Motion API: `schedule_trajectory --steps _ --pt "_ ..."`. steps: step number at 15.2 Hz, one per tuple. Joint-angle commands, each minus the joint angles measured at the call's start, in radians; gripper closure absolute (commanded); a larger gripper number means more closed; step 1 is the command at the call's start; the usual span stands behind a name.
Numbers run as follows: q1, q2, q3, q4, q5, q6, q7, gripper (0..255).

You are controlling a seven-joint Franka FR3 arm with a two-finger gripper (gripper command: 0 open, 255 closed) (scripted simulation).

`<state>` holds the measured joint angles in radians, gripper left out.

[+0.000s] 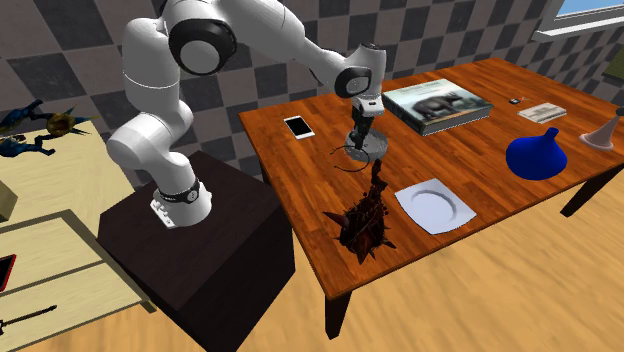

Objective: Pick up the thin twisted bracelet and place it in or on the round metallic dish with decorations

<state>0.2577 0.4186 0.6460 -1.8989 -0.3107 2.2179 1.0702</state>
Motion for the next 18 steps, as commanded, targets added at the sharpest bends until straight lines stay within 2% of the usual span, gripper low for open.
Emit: schedule_trajectory --steps 1,10,14,16,18 --pt "-0.006 -0.016 0.007 0.005 0.013 -0.019 -0.008 255" --pt "0.248 0.23 -0.03 0.384 -0.089 -0.182 0.154 255" --pt "0.378 0.364 -0.055 0.62 -0.123 -0.281 0.191 255" --pt "0.46 0.454 -0.072 0.79 -0.139 -0.352 0.199 255" --pt "0.459 0.462 -0.076 0.776 -0.142 -0.331 0.202 255"
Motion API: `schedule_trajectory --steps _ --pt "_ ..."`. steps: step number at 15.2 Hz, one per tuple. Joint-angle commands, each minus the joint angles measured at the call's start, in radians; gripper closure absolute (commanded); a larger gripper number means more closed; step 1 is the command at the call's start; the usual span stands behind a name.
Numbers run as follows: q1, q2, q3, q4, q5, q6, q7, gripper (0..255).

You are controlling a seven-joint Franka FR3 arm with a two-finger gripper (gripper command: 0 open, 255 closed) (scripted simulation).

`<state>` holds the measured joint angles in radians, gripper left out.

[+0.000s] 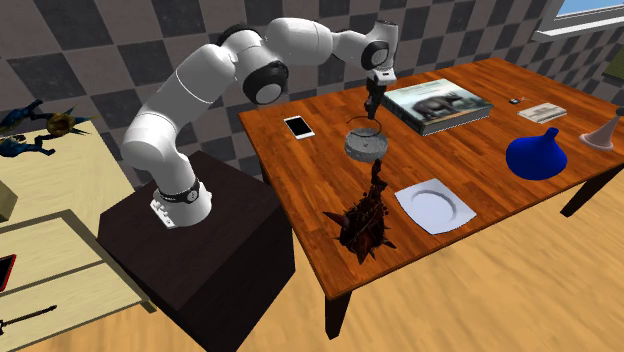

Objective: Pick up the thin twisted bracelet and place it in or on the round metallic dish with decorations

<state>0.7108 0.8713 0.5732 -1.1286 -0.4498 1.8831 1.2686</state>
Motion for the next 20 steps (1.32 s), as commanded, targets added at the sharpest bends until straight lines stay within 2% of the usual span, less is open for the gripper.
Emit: schedule_trajectory --steps 1,12,20 --pt "0.005 0.014 -0.004 0.0 -0.005 0.013 0.005 255" --pt "0.007 0.075 -0.026 -0.044 -0.031 0.114 0.021 255" --pt "0.007 0.078 -0.027 -0.045 -0.032 0.118 0.022 255"
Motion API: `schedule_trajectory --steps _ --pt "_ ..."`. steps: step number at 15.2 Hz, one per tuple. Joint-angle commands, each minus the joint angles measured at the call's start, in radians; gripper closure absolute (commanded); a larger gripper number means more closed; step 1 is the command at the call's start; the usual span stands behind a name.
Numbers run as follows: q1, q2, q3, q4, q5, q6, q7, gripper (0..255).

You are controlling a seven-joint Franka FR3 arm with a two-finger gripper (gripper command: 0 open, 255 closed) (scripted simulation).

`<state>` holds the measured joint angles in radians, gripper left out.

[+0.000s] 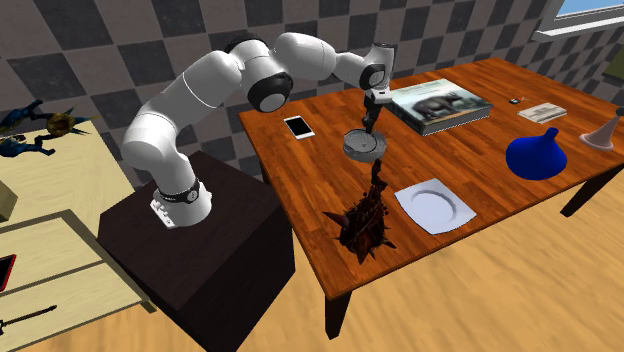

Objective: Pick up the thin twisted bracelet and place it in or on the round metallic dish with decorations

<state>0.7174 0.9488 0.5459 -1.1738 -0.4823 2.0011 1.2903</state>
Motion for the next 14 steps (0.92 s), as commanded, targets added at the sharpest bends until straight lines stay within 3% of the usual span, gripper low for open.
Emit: schedule_trajectory --steps 1,2,7,11,14 --pt "0.0 0.001 0.0 0.0 0.0 0.0 0.0 255" --pt "0.0 0.001 0.0 0.0 0.0 0.0 0.0 0" --pt "0.0 0.001 0.0 0.0 0.0 0.0 0.0 0" --pt "-0.002 -0.054 0.019 0.033 0.023 -0.085 -0.013 0" --pt "-0.002 -0.054 0.019 0.033 0.023 -0.085 -0.013 0"
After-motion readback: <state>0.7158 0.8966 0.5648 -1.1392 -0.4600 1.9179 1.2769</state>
